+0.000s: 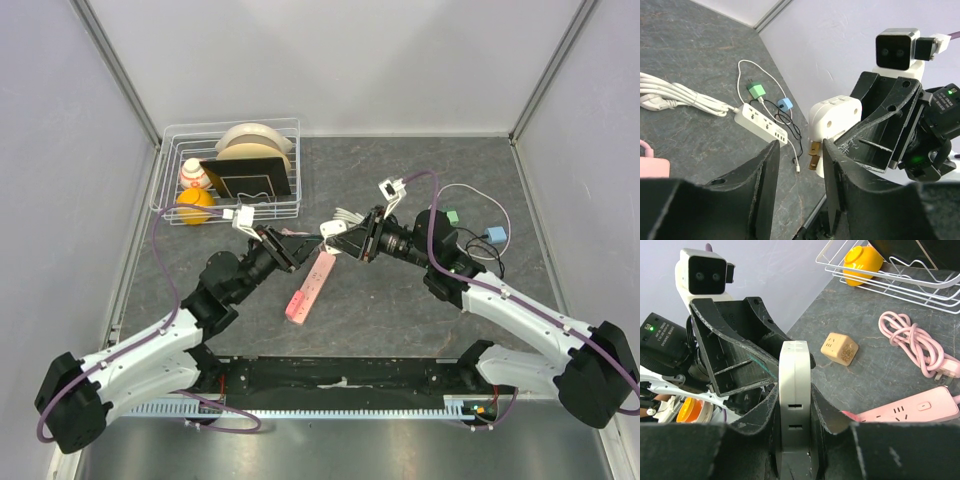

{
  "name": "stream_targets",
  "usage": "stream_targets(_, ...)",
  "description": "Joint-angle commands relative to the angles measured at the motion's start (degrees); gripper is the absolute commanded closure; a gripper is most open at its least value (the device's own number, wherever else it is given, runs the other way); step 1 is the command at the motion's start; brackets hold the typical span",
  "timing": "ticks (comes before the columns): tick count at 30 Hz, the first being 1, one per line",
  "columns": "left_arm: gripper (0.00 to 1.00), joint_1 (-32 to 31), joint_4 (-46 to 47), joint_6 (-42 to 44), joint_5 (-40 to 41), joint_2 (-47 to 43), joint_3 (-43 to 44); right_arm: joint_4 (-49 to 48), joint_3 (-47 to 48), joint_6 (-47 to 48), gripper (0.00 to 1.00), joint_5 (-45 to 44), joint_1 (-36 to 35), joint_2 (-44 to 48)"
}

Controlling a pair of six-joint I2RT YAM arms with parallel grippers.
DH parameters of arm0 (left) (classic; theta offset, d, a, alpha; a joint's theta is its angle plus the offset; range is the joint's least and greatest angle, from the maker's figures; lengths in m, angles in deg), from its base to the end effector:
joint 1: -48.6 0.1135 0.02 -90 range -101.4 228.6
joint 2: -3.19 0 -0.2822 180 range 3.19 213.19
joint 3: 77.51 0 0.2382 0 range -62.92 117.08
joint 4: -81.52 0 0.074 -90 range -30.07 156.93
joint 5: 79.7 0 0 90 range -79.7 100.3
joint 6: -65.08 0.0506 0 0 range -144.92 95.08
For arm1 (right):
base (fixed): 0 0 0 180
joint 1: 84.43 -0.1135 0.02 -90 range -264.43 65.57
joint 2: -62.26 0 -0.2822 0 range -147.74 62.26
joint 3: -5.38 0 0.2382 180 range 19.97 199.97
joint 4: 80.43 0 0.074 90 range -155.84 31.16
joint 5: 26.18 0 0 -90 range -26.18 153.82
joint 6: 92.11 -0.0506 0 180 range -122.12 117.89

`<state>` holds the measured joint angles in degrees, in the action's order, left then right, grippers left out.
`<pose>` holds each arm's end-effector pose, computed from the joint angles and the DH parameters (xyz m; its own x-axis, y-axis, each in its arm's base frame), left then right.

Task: Insert the plug

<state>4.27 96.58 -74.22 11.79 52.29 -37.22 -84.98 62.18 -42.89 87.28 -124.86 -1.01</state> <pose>0.1400 -0.1349 0.3039 -0.4648 -0.6054 -0.6461 0.5025 0.4204 -0.7555 0.1773 0.1775 0.3347 -0.6057 0.2711 -0.7481 -0.6632 0.3476 0.6629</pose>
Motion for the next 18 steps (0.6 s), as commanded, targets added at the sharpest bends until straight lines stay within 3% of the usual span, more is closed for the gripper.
stream_targets(1, 0.56, 1.6, 2.3, -2.4, 1.4, -0.8, -2.1, -6.3, 0.3, -1.9, 1.00, 2.6, 0.2, 1.7)
stream_targets(8, 0.56, 2.9, 4.0, -3.7, -0.5, -1.1, -2.8, -5.0, 1.3, -1.2, 1.00, 3.6, 0.3, 0.5)
stream_targets(14, 0.42, 3.0, 2.1, -1.9, -1.1, -4.4, -2.4, 2.2, 4.1, 4.5, 1.00, 3.3, 0.3, 0.2)
stream_targets(18, 0.23, 3.2, -0.4, -1.0, -0.6, -8.5, -4.5, 5.1, 5.4, 6.4, 1.00, 3.1, 0.9, 0.2)
